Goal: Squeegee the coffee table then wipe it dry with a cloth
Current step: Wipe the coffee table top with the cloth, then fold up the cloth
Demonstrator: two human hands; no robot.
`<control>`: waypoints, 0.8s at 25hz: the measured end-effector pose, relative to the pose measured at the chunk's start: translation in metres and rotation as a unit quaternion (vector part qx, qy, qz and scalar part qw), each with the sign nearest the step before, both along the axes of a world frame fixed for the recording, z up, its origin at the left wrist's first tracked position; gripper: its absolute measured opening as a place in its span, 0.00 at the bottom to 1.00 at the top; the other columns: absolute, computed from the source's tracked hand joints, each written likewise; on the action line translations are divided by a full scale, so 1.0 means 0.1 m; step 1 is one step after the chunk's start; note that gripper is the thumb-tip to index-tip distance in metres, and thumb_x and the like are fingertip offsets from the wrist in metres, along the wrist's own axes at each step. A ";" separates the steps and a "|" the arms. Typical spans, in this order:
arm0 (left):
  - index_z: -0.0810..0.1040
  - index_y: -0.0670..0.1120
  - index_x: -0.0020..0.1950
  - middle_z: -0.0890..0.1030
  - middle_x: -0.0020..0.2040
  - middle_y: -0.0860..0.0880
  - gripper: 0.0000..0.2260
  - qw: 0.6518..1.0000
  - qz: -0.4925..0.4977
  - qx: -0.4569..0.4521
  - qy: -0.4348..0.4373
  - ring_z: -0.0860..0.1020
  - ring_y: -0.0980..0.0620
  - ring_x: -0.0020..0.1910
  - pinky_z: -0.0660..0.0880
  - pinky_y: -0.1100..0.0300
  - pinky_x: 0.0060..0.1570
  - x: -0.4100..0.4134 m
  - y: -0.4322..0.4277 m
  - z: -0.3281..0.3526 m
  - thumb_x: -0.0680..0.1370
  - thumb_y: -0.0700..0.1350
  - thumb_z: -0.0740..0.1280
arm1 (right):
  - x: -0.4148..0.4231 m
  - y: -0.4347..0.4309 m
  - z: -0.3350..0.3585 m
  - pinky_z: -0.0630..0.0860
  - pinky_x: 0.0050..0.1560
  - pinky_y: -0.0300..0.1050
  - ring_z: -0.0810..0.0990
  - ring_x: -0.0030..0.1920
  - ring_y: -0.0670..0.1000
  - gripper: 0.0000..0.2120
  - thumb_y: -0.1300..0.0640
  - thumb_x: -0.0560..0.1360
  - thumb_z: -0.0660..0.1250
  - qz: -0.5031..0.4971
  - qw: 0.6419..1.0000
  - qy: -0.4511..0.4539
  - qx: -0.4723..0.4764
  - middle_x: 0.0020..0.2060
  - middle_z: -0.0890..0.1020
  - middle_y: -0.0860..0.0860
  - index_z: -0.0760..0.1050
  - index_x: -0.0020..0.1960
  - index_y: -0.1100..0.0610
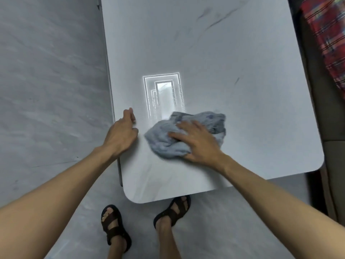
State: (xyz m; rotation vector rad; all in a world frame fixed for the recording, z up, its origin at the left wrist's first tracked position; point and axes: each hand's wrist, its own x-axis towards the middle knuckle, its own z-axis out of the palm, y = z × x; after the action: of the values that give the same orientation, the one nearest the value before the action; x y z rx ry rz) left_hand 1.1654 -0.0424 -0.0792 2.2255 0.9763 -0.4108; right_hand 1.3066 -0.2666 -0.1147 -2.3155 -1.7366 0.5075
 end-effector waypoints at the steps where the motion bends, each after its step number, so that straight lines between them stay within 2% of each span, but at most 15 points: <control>1: 0.62 0.47 0.56 0.75 0.49 0.48 0.11 1.000 0.006 -0.012 -0.014 0.74 0.43 0.45 0.68 0.53 0.45 -0.09 0.04 0.02 0.76 0.40 0.59 | 0.05 -0.21 0.03 0.62 0.68 0.55 0.71 0.65 0.60 0.24 0.42 0.71 0.65 -0.052 0.999 0.005 0.017 0.63 0.76 0.55 0.71 0.66 0.46; 2: 0.63 0.48 0.57 0.75 0.48 0.50 0.11 0.999 0.016 -0.021 -0.028 0.74 0.45 0.44 0.70 0.53 0.44 -0.18 0.07 0.05 0.76 0.40 0.60 | 0.07 -0.35 0.06 0.66 0.64 0.55 0.73 0.62 0.60 0.22 0.45 0.71 0.65 -0.154 0.988 0.012 0.031 0.60 0.76 0.54 0.71 0.65 0.46; 3: 0.64 0.48 0.58 0.75 0.45 0.51 0.12 0.999 0.030 -0.026 -0.036 0.75 0.47 0.41 0.70 0.53 0.41 -0.30 0.09 0.08 0.76 0.41 0.60 | 0.04 -0.43 0.06 0.68 0.61 0.54 0.73 0.60 0.60 0.23 0.48 0.70 0.65 -0.282 0.959 0.013 0.036 0.59 0.76 0.54 0.71 0.65 0.45; 5: 0.65 0.47 0.59 0.73 0.40 0.49 0.11 0.997 0.055 -0.028 -0.047 0.73 0.51 0.36 0.67 0.56 0.34 -0.52 0.10 0.12 0.77 0.41 0.60 | -0.18 -0.31 0.05 0.68 0.64 0.57 0.72 0.63 0.60 0.27 0.51 0.69 0.67 -0.530 0.847 -0.010 0.023 0.62 0.75 0.56 0.69 0.68 0.45; 6: 0.66 0.46 0.60 0.73 0.39 0.50 0.11 0.996 0.066 -0.033 -0.049 0.72 0.53 0.35 0.66 0.57 0.33 -0.65 0.10 0.15 0.78 0.41 0.60 | -0.37 -0.14 0.05 0.67 0.66 0.58 0.71 0.64 0.60 0.28 0.51 0.69 0.68 -0.604 0.797 -0.015 0.012 0.64 0.75 0.58 0.69 0.69 0.47; 7: 0.66 0.46 0.61 0.73 0.41 0.50 0.11 0.995 0.077 -0.043 -0.046 0.72 0.53 0.36 0.67 0.58 0.33 -0.80 0.11 0.17 0.79 0.41 0.60 | -0.60 0.07 0.09 0.66 0.67 0.59 0.71 0.64 0.60 0.29 0.51 0.69 0.68 -0.635 0.772 -0.014 0.009 0.64 0.74 0.59 0.69 0.70 0.48; 8: 0.66 0.46 0.62 0.74 0.44 0.50 0.11 0.994 0.086 -0.051 -0.039 0.73 0.52 0.38 0.70 0.58 0.36 -0.96 0.11 0.18 0.79 0.41 0.60 | -0.85 0.28 0.14 0.67 0.66 0.59 0.72 0.63 0.60 0.28 0.50 0.70 0.68 -0.628 0.778 -0.007 0.013 0.62 0.75 0.59 0.69 0.69 0.48; 9: 0.67 0.46 0.62 0.75 0.47 0.48 0.12 0.994 0.091 -0.057 -0.029 0.75 0.50 0.42 0.72 0.56 0.41 -1.12 0.12 0.18 0.79 0.41 0.61 | -1.13 0.46 0.18 0.69 0.63 0.57 0.73 0.61 0.59 0.27 0.49 0.70 0.67 -0.587 0.810 0.004 0.015 0.61 0.75 0.57 0.69 0.68 0.47; 12: 0.71 0.47 0.60 0.79 0.54 0.47 0.13 0.987 0.097 -0.130 0.015 0.78 0.47 0.52 0.73 0.56 0.51 -1.60 0.13 0.13 0.76 0.41 0.65 | -2.08 0.84 0.26 0.69 0.61 0.54 0.73 0.61 0.55 0.26 0.46 0.70 0.67 -0.356 0.933 0.035 -0.032 0.60 0.75 0.53 0.68 0.67 0.44; 13: 0.72 0.47 0.58 0.79 0.54 0.47 0.14 0.981 0.094 -0.168 0.040 0.78 0.48 0.52 0.73 0.57 0.49 -1.73 0.12 0.13 0.74 0.40 0.67 | -2.34 0.90 0.26 0.67 0.61 0.53 0.72 0.63 0.55 0.27 0.48 0.69 0.69 -0.301 0.951 0.054 -0.047 0.62 0.75 0.54 0.69 0.68 0.44; 15: 0.72 0.47 0.58 0.80 0.53 0.48 0.18 0.960 0.098 -0.253 0.071 0.78 0.50 0.52 0.73 0.61 0.46 -2.05 0.11 0.21 0.70 0.40 0.70 | -2.69 1.01 0.33 0.67 0.61 0.52 0.72 0.65 0.54 0.28 0.53 0.70 0.70 -0.288 0.949 0.118 -0.043 0.65 0.74 0.54 0.70 0.69 0.44; 16: 0.72 0.47 0.58 0.81 0.54 0.48 0.20 0.948 0.106 -0.293 0.062 0.79 0.51 0.52 0.74 0.61 0.48 -2.21 0.12 0.28 0.68 0.41 0.72 | -2.80 1.08 0.41 0.68 0.62 0.50 0.73 0.64 0.52 0.27 0.56 0.71 0.69 -0.326 0.927 0.185 -0.023 0.66 0.74 0.51 0.70 0.69 0.43; 17: 0.74 0.47 0.56 0.82 0.53 0.48 0.21 0.939 0.111 -0.321 0.046 0.80 0.52 0.52 0.75 0.60 0.50 -2.33 0.12 0.36 0.65 0.43 0.73 | -2.88 1.12 0.50 0.70 0.62 0.47 0.75 0.61 0.48 0.26 0.58 0.72 0.68 -0.381 0.883 0.276 0.007 0.64 0.76 0.48 0.71 0.68 0.42; 19: 0.76 0.51 0.53 0.82 0.48 0.51 0.20 0.939 0.093 -0.330 0.003 0.80 0.54 0.46 0.76 0.57 0.52 -2.55 0.17 0.60 0.64 0.47 0.76 | -3.02 1.22 0.74 0.74 0.60 0.43 0.78 0.55 0.43 0.24 0.61 0.73 0.65 -0.488 0.757 0.432 0.056 0.57 0.79 0.42 0.72 0.64 0.39; 20: 0.75 0.53 0.52 0.82 0.46 0.53 0.20 0.948 0.072 -0.311 -0.015 0.80 0.56 0.44 0.77 0.57 0.51 -2.66 0.22 0.76 0.64 0.49 0.78 | -3.11 1.29 0.90 0.76 0.60 0.45 0.79 0.54 0.43 0.24 0.61 0.73 0.65 -0.531 0.708 0.461 0.068 0.55 0.80 0.42 0.72 0.64 0.40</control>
State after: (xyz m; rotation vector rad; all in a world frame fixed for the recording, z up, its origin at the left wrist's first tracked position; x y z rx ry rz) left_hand 0.8993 -0.0204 -0.0028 1.5770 0.8389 -0.5308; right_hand 0.9958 -0.1378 -0.0250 -1.8993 0.0863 0.9465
